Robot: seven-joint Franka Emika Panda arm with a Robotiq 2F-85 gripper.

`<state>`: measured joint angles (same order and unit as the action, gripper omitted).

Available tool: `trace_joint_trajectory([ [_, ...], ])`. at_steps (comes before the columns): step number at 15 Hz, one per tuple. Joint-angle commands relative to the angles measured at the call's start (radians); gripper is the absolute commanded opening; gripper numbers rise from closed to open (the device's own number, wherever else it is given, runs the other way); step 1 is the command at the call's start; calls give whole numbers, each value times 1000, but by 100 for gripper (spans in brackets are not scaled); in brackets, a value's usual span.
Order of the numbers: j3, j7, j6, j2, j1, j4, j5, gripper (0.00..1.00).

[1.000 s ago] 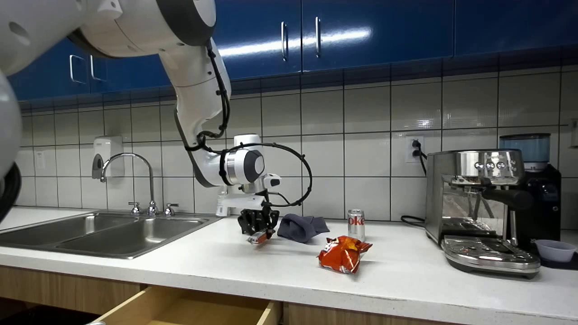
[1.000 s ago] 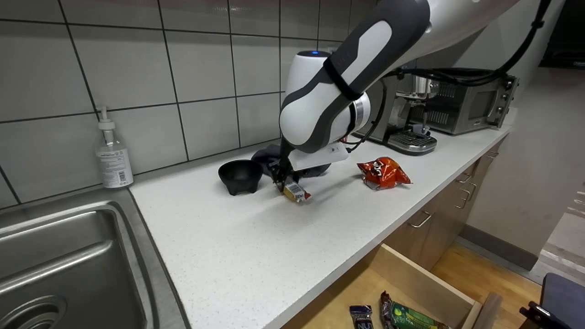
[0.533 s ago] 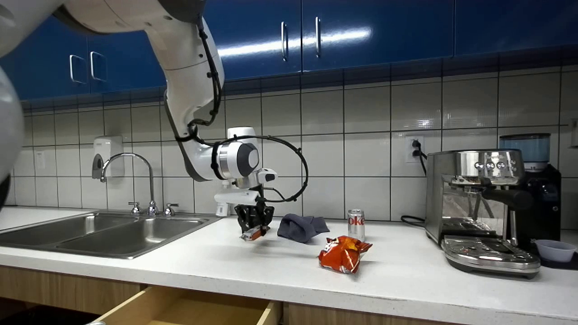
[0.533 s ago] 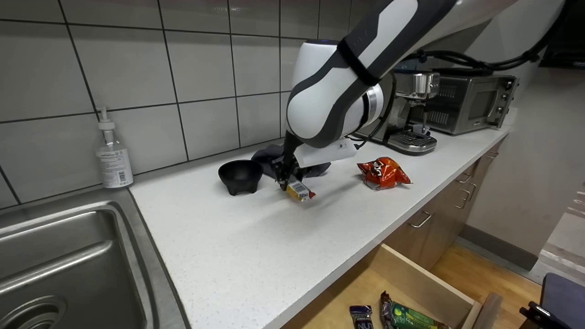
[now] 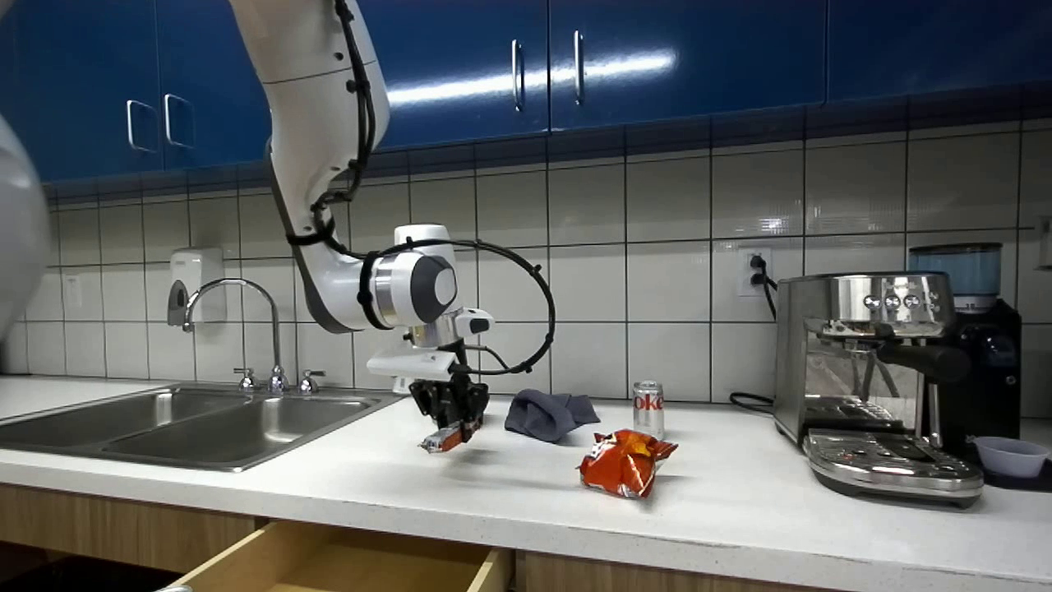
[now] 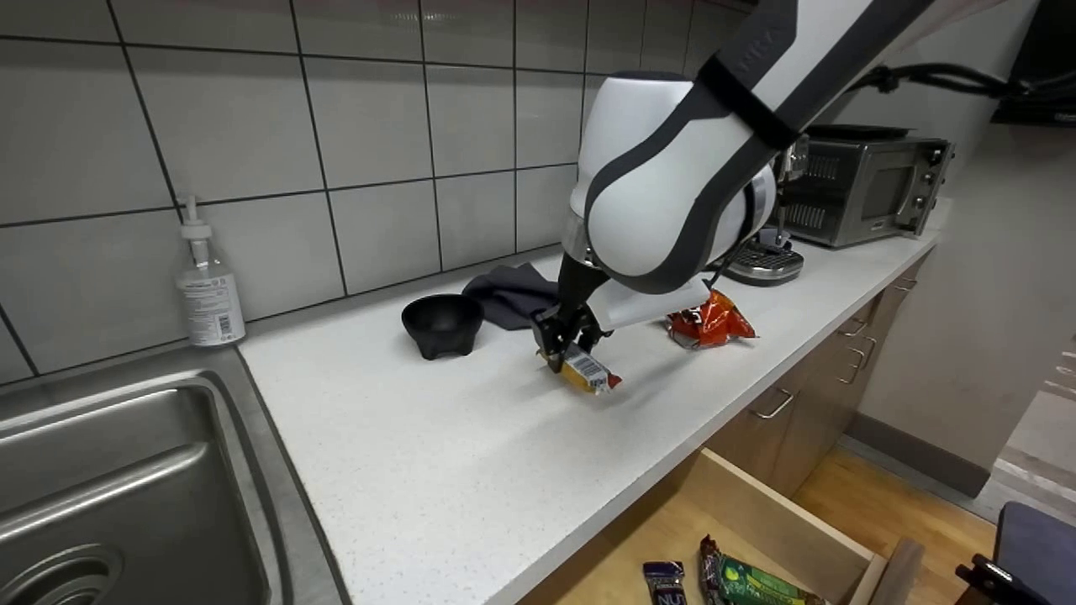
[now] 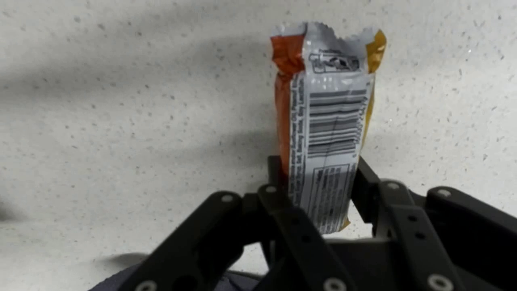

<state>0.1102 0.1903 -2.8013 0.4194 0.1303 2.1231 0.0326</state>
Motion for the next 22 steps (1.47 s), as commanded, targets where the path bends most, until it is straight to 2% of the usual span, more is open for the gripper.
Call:
trace_joint_trajectory([
  [1,49,66,-39,-106,43,138,82,18],
  [8,112,184,-43,-212,90,288,243,18],
  [22,7,328,-12,-392,49,514,286,18],
])
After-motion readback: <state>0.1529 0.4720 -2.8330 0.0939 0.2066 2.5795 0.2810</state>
